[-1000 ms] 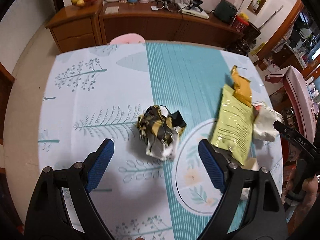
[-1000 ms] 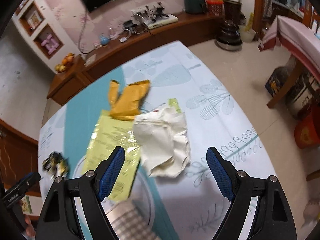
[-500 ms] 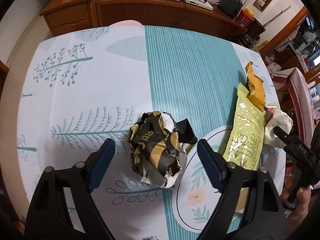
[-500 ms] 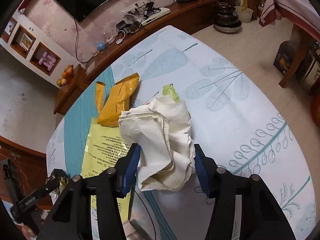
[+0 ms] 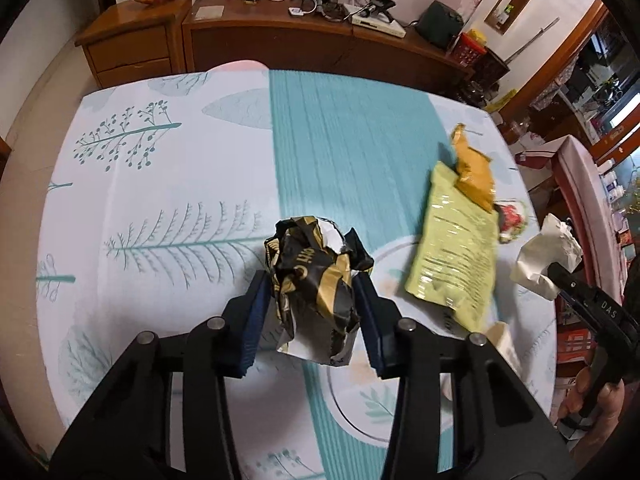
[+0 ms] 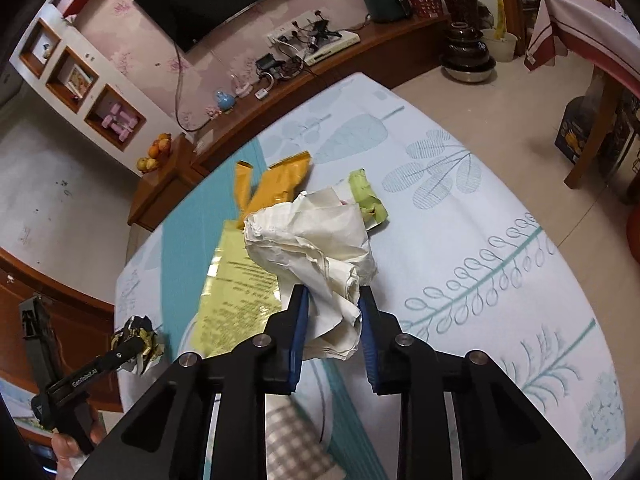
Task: Collect trash
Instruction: 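Carry the wrapper and tissue with both tools over the black bin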
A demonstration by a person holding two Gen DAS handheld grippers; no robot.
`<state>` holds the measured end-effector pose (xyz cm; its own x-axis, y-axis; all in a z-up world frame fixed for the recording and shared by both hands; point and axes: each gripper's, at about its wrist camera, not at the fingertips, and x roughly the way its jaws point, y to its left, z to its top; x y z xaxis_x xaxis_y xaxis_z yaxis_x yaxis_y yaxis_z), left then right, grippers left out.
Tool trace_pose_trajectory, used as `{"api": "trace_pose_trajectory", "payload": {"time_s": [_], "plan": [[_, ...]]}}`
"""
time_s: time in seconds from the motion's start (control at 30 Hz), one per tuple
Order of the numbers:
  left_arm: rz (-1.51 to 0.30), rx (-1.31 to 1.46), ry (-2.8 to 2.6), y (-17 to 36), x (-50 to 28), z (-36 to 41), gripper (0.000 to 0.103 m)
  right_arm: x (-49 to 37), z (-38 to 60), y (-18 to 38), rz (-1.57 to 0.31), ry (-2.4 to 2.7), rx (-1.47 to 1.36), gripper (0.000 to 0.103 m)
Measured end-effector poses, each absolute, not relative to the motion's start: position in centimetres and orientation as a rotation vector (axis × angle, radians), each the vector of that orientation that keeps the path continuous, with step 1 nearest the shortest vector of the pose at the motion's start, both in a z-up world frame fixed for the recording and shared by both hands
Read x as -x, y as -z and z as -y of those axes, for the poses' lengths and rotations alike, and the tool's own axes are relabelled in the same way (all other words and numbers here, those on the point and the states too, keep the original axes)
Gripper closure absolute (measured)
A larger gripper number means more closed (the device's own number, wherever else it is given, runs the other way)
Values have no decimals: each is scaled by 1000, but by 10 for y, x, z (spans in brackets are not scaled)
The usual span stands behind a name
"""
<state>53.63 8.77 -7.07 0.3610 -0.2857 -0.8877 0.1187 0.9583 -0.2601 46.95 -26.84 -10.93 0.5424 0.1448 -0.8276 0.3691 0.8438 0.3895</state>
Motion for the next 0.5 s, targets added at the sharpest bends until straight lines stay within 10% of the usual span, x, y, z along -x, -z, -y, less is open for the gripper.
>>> {"api": "trace_pose_trajectory", "payload": {"time_s": [0.5], "plan": [[-1082, 147, 359, -31, -386, -58, 64, -332, 245, 11, -919, 3, -527, 79]]}}
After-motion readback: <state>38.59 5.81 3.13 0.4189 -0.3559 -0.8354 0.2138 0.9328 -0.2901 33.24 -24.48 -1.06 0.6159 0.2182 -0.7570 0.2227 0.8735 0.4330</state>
